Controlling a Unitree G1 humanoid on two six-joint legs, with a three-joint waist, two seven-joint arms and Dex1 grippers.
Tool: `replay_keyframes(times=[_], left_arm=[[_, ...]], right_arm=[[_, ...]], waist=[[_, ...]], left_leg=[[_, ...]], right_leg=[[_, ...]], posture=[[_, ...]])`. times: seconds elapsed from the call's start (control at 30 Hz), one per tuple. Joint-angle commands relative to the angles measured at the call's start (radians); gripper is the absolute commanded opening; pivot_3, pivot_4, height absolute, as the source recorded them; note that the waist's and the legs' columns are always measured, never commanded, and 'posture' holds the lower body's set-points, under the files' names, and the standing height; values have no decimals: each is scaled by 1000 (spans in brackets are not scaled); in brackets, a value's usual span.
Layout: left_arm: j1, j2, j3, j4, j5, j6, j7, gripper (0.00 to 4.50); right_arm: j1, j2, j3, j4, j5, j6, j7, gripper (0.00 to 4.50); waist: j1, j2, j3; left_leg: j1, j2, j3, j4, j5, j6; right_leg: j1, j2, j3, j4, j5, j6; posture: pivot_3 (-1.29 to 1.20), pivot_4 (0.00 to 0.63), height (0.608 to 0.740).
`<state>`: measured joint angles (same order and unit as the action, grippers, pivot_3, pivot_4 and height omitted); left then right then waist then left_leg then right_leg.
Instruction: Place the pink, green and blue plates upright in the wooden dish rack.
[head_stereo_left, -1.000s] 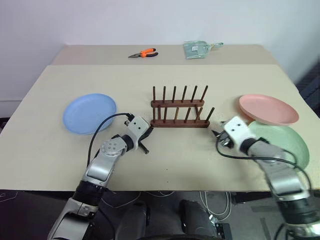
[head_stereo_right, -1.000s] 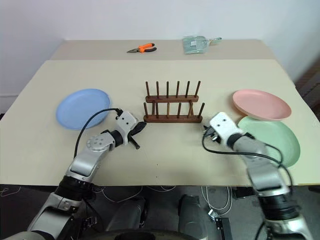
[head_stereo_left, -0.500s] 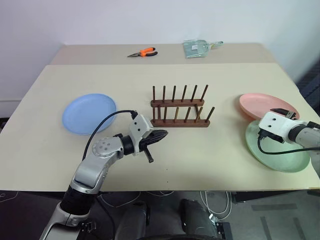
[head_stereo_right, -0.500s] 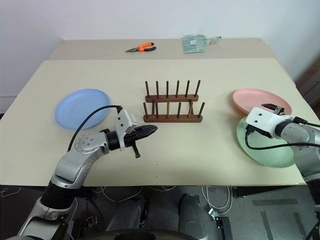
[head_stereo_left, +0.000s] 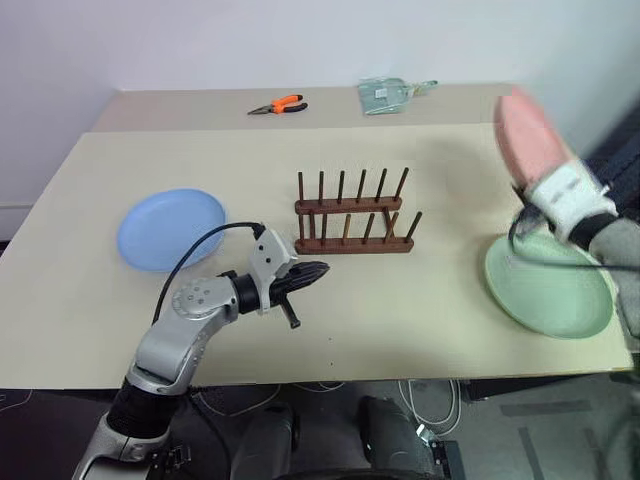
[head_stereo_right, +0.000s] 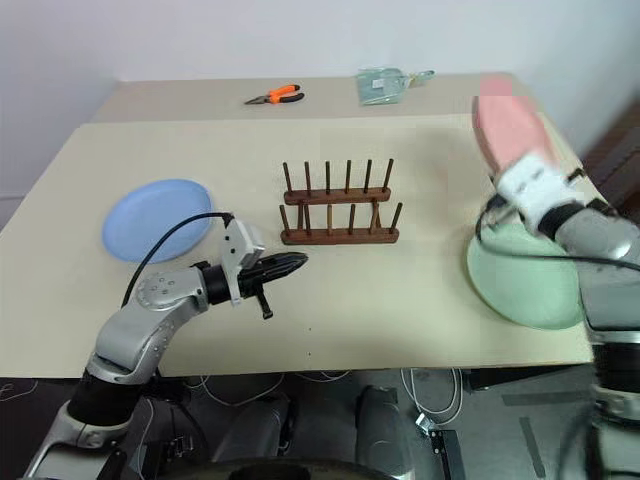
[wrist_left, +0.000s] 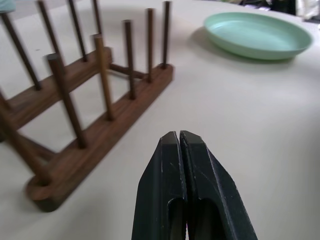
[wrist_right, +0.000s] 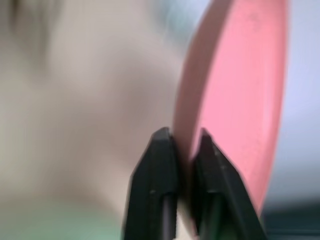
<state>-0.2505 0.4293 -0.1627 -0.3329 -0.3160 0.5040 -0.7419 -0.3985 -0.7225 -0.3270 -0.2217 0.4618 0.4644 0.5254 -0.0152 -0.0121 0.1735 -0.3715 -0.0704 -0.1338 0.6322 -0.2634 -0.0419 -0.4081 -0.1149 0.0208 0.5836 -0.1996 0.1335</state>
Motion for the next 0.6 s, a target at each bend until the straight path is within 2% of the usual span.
replay_keyframes(times=[0.03, 0.13, 0.23, 0.53, 0.6], left_arm=[[-11, 4, 22, 8, -4, -33, -2, 0], [-6, 8, 20, 12, -4, -42, -2, 0], [5, 11, 20, 4, -6, -42, 0, 0], [27, 12, 17, -4, -3, -47, 7, 0], [30, 10, 14, -1, -1, -52, 9, 0]], right_arm=[[-48, 67, -113, -213, 430, 228, -80, 58], [-64, 131, -110, -246, 575, 318, -221, 58], [-60, 143, -101, -261, 646, 361, -280, 58], [-37, 120, -28, -205, 629, 440, -337, 58], [-45, 121, -9, -170, 598, 444, -351, 848]], waist=[[8, 0, 0], [28, -2, 0], [30, -1, 0], [24, -1, 0], [25, -1, 0]], left_leg=[[-1, 0, -1, 0, 0, 0], [-2, -1, -3, 0, 0, 0], [-3, -2, -2, 1, 0, 0], [-2, -1, 0, -1, 0, 0], [-2, -2, 0, 0, 0, 0]], right_leg=[[0, 0, -1, 0, 0, 0], [0, -1, -3, -2, -1, -1], [1, -3, -3, -3, -1, -2], [-1, -2, -2, -2, -1, -2], [-1, -2, -2, -2, -1, -2]], posture=[[0, 150, 740], [0, 150, 740], [0, 150, 740], [0, 150, 740], [0, 150, 740]])
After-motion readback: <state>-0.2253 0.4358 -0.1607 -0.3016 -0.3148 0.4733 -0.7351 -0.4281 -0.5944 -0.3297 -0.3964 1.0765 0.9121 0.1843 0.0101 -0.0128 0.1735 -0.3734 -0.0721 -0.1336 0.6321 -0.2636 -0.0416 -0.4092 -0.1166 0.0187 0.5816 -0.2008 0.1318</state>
